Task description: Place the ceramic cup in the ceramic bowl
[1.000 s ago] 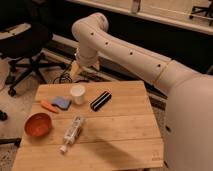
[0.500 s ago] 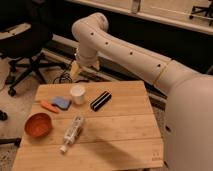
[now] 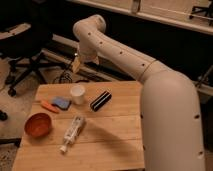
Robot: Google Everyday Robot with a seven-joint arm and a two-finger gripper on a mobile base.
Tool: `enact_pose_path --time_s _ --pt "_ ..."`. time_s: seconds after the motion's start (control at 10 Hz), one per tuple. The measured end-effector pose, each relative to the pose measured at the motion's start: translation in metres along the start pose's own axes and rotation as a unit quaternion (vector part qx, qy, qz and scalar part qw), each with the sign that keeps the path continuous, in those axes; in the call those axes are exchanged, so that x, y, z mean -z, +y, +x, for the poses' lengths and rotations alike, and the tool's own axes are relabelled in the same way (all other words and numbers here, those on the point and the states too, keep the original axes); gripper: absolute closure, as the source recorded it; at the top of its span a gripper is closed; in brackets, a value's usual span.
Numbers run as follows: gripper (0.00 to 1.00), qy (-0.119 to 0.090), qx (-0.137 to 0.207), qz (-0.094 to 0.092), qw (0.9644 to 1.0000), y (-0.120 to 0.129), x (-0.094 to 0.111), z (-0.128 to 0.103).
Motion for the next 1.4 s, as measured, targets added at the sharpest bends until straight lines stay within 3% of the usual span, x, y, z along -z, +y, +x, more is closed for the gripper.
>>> enact_pose_path --time_s 0.3,1.1,1.2,1.4 --pt "0.20 -0.002 0.004 0.014 0.9999 0.006 -0.048 0.009" --pt "0.21 -0.055 0.016 0.034 0.9978 -0.003 -0.151 -0.037" --pt "0.26 -0.065 0.020 0.035 0.9971 -0.006 -0.164 -0.043" --pt "0.46 -0.085 0.030 0.038 0.9952 -0.012 -0.192 -0.051"
